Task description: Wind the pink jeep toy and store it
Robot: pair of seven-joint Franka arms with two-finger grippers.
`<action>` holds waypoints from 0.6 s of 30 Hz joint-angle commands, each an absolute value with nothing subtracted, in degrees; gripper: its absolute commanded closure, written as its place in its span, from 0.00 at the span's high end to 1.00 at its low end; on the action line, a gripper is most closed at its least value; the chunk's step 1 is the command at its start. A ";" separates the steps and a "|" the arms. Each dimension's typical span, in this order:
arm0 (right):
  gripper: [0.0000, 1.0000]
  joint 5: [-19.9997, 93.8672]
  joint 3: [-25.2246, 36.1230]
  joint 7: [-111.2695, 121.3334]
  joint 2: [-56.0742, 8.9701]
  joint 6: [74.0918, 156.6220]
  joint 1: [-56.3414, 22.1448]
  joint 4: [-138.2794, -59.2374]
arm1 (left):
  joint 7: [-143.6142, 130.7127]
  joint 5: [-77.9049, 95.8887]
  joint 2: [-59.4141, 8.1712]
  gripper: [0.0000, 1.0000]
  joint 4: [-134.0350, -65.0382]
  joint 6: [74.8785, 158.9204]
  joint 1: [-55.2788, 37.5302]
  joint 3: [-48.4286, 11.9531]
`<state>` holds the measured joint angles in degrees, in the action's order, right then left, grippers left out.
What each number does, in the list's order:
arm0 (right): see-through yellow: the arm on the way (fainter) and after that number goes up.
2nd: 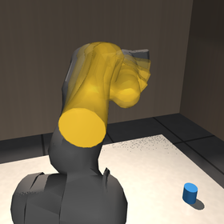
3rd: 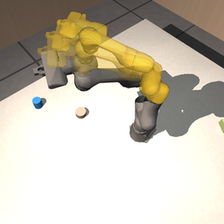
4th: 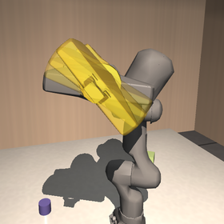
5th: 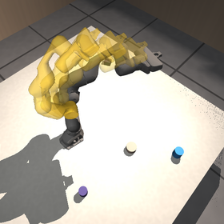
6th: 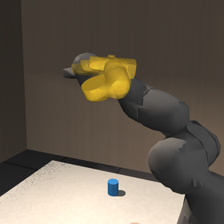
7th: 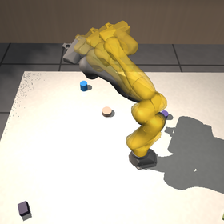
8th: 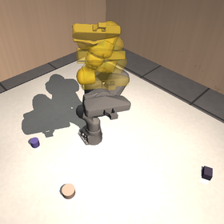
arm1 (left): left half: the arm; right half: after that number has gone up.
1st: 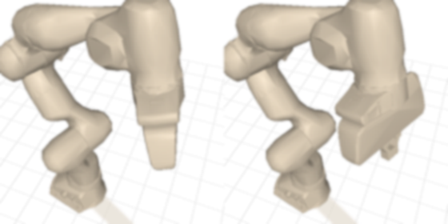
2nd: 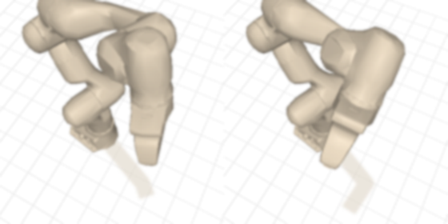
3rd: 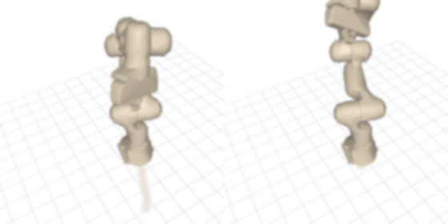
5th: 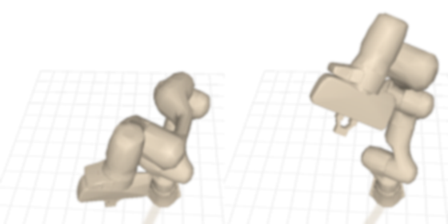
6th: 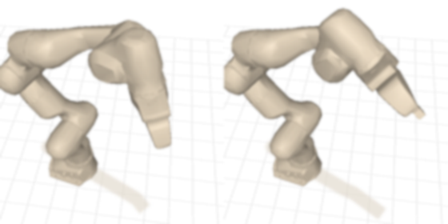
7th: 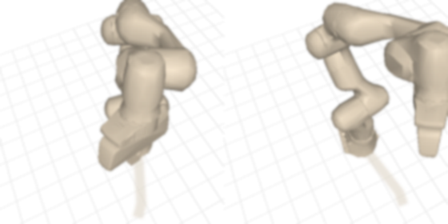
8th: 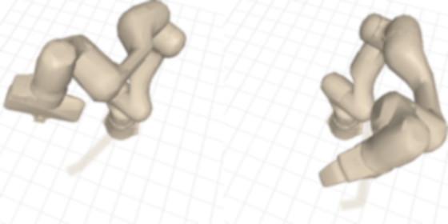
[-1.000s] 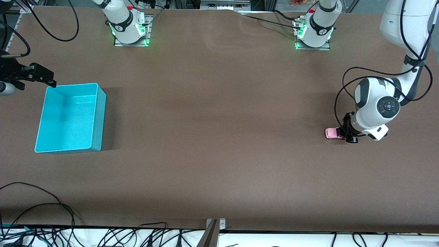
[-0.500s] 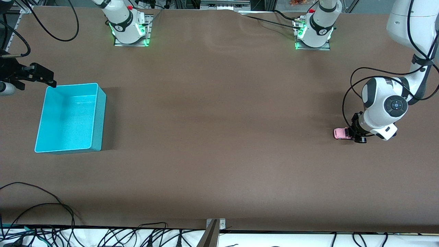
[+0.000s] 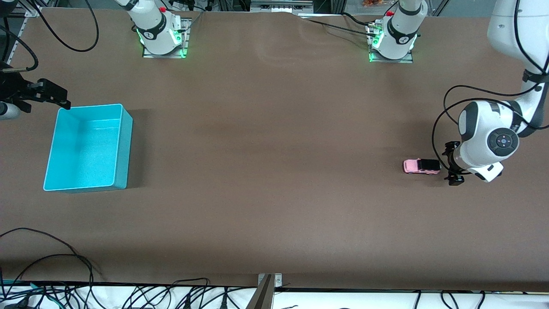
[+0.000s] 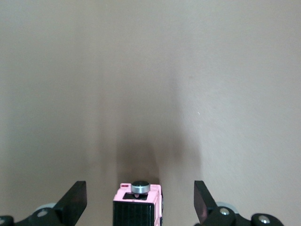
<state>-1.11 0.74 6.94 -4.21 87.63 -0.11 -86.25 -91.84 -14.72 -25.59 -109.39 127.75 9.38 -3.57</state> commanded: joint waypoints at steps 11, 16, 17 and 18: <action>1.00 -2.20 0.53 6.86 -4.13 86.75 -0.18 -85.34 | -85.09 -15.56 -17.32 1.00 -103.10 117.43 9.84 -9.05; 1.00 -2.20 0.44 6.94 -4.13 86.75 -0.18 -85.34 | -76.31 -15.47 -15.82 1.00 -100.38 115.32 9.93 -10.55; 1.00 -2.20 0.53 6.94 -4.22 86.75 -0.09 -85.34 | -74.46 -15.12 -15.56 1.00 -99.94 115.14 9.93 -10.55; 1.00 -2.20 0.53 6.94 -4.22 86.75 -0.09 -85.34 | -72.79 -14.86 -15.30 1.00 -99.50 115.14 9.93 -10.63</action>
